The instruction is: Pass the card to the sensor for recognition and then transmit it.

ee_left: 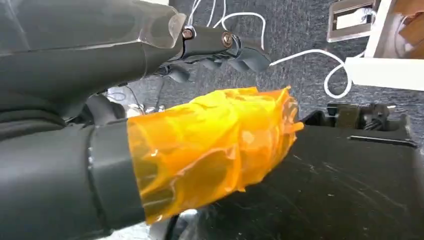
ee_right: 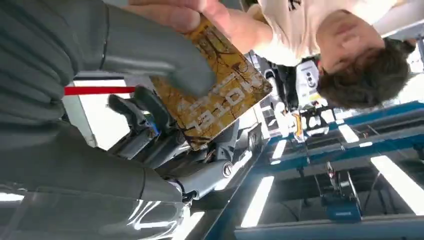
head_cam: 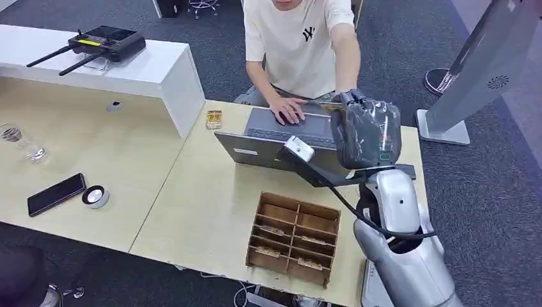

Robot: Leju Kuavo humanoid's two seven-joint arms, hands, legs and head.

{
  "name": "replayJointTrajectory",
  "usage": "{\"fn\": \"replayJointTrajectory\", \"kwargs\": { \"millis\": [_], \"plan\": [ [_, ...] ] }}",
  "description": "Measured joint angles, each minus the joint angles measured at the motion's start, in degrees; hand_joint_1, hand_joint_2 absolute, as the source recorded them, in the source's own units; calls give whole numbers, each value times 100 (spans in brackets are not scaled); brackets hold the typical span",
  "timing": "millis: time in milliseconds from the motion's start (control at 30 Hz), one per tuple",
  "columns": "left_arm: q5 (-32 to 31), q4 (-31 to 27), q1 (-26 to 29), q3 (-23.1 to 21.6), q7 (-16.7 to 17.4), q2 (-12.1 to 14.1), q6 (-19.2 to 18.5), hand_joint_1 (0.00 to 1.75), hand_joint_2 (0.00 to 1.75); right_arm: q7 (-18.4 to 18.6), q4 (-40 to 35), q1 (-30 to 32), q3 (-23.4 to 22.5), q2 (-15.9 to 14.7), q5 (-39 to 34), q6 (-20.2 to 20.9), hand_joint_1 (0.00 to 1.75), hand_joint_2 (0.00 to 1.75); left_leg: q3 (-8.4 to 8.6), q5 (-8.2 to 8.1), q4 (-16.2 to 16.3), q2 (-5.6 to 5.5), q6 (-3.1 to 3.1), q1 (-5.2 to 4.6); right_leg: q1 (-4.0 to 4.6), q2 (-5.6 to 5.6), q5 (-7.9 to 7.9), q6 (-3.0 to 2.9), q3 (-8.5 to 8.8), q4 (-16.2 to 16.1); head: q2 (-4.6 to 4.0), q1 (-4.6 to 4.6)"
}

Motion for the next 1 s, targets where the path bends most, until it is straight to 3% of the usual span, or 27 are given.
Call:
{"fn": "replayJointTrajectory", "kwargs": {
  "millis": [167,400,767,967,1000],
  "plan": [
    [-48,-247,20,2,100,65,-109,0,0,-4,57,119,0,-92,-80,229,0,175,-1,0,0,0,0,0,0,0,0,0,0,0,0,2],
    [-55,-386,80,24,131,120,-113,0,0,-179,-41,335,-85,-135,-834,240,0,175,-2,0,0,0,0,0,0,0,0,0,-1,0,0,2],
    [-98,-522,192,245,170,120,90,0,0,-708,-1251,1058,-317,-109,-2475,26,0,175,-6,-1,0,-4,1,0,0,-2,-2,1,-5,0,0,0],
    [-6,-437,296,345,-132,89,639,0,0,-1049,-2149,1773,-380,-125,-3187,-35,0,175,-9,-6,0,-3,-4,0,0,-1,-4,1,-10,-2,0,0],
    [9,-400,296,361,-142,76,689,0,0,-1089,-2241,1859,-394,-138,-3264,-31,10,175,-10,-6,0,-3,-4,-1,0,-1,-4,1,-10,-2,0,2]
  ]
}}
